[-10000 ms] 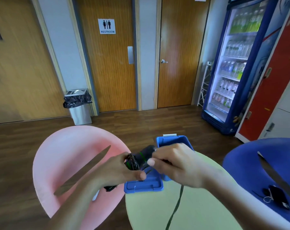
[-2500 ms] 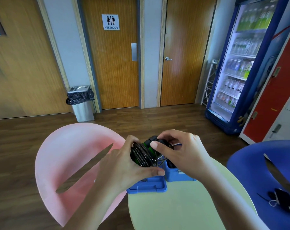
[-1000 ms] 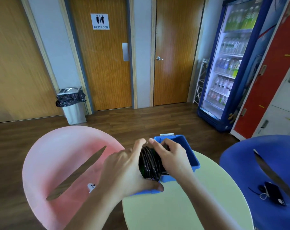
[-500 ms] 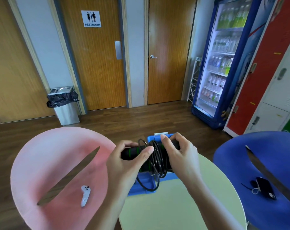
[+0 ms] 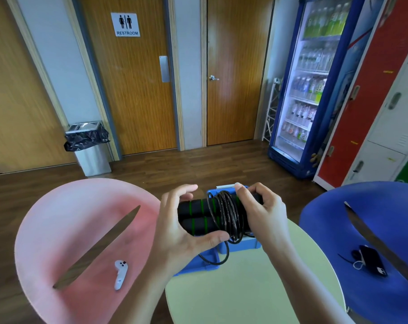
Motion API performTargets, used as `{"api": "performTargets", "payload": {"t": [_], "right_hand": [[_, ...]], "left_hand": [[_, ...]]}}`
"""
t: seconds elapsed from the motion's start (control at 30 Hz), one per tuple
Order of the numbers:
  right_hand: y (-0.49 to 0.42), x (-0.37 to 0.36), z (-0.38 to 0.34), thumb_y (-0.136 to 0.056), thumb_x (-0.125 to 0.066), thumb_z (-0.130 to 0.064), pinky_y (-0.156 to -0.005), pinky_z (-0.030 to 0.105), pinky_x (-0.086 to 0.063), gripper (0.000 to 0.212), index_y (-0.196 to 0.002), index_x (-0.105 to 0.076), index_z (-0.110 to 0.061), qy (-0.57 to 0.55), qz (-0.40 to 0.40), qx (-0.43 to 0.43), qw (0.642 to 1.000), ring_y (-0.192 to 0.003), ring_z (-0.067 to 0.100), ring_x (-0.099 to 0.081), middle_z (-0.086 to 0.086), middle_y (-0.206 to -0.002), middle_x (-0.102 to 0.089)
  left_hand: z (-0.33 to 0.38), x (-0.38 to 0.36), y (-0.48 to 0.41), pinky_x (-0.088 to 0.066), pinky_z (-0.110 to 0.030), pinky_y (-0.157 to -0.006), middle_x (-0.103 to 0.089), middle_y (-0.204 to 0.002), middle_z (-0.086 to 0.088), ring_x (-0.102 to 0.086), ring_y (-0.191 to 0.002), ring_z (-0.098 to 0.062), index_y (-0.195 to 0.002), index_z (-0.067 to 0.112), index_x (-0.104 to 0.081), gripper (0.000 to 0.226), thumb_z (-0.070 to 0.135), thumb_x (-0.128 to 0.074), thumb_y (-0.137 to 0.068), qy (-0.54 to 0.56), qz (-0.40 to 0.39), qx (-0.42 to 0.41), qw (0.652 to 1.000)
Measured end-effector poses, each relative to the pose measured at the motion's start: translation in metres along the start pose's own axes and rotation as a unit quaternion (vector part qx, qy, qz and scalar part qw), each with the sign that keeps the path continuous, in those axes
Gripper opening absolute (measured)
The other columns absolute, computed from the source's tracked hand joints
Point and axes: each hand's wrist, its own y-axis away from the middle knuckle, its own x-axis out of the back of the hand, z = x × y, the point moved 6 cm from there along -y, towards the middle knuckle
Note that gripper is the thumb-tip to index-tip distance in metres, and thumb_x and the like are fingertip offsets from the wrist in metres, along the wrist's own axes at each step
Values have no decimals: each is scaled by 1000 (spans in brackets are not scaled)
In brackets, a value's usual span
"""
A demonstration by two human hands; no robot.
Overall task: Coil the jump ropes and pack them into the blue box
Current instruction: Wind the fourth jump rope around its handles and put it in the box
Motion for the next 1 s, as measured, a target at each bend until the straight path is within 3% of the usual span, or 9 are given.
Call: {"api": "performTargets", "payload": {"t": [0.1, 0.2, 0.3, 0.43, 0.57, 0.7, 0.83, 1.0], "right_hand": [[0, 4, 1, -85, -66, -35, -47, 22, -31, 40, -63, -52, -5, -9, 14, -12, 1000, -46, 7, -34, -11, -43, -38], [1, 6, 2, -85, -65, -35, -49, 25, -29, 40, -60, -49, -9, -34, 17, -35, 999, -48, 11, -31, -10, -44, -34], [4, 8, -2, -85, -64, -35, -44, 23, -27, 40, -58, -45, -13, -42, 19, -34, 998, -47, 11, -29, -11, -44, -31], [6, 10, -7, -85, -64, -37, -46, 24, -27, 40, -59, -45, -12, -39, 17, -30, 999, -47, 9, -29, -11, -44, -31], [11, 11, -12, -86, -63, -36, -45, 22, -27, 41, -63, -45, -7, -31, 18, -6, 999, -45, 8, -29, -11, -42, -32], [18, 10, -15, -88, -62, -34, -44, 22, -27, 41, -69, -46, -1, -32, 29, 12, 999, -48, 8, -29, -11, -45, -32], [23, 11, -17, -89, -61, -32, -45, 19, -27, 39, -63, -45, -7, -24, 39, 28, 999, -45, 7, -32, -11, -42, -36], [26, 12, -9, -88, -62, -32, -48, 26, -31, 38, -67, -47, -4, -9, 38, 20, 999, -47, 9, -32, -8, -45, -37]], "left_hand": [[-1, 0, 6, -44, -21, -95, -44, -121, 9, -48, -117, -7, -126, 41, -43, 97, 56, -85, -39, -4, 35, -16, 999], [-4, -4, 12, -54, -37, -88, -54, -117, 16, -57, -113, -12, -130, 41, -41, 103, 40, -91, -40, 95, 44, 16, 994], [-2, -12, 17, -53, -27, -92, -62, -111, 26, -62, -111, -7, -131, 43, -39, 103, 14, -91, -46, 181, 34, 49, 982], [-4, -13, 18, -48, -26, -100, -64, -118, 12, -59, -120, -14, -136, 42, -40, 106, 10, -90, -48, 256, 21, 82, 963], [-5, -15, 18, -54, -23, -88, -64, -123, -3, -65, -110, -16, -132, 34, -43, 100, -8, -81, -49, 327, 17, 115, 938], [-5, -16, 16, -52, -39, -90, -65, -115, -11, -65, -101, -23, -129, 28, -48, 100, 1, -82, -39, 372, 27, 124, 920], [-1, -18, 19, -56, -25, -71, -65, -107, -7, -68, -90, -18, -131, 25, -48, 96, -10, -75, -46, 409, 58, 122, 903], [-2, -20, 28, -56, -27, -80, -65, -103, 2, -68, -94, -18, -128, 38, -47, 97, 7, -84, -44, 338, 55, 87, 935]]}}
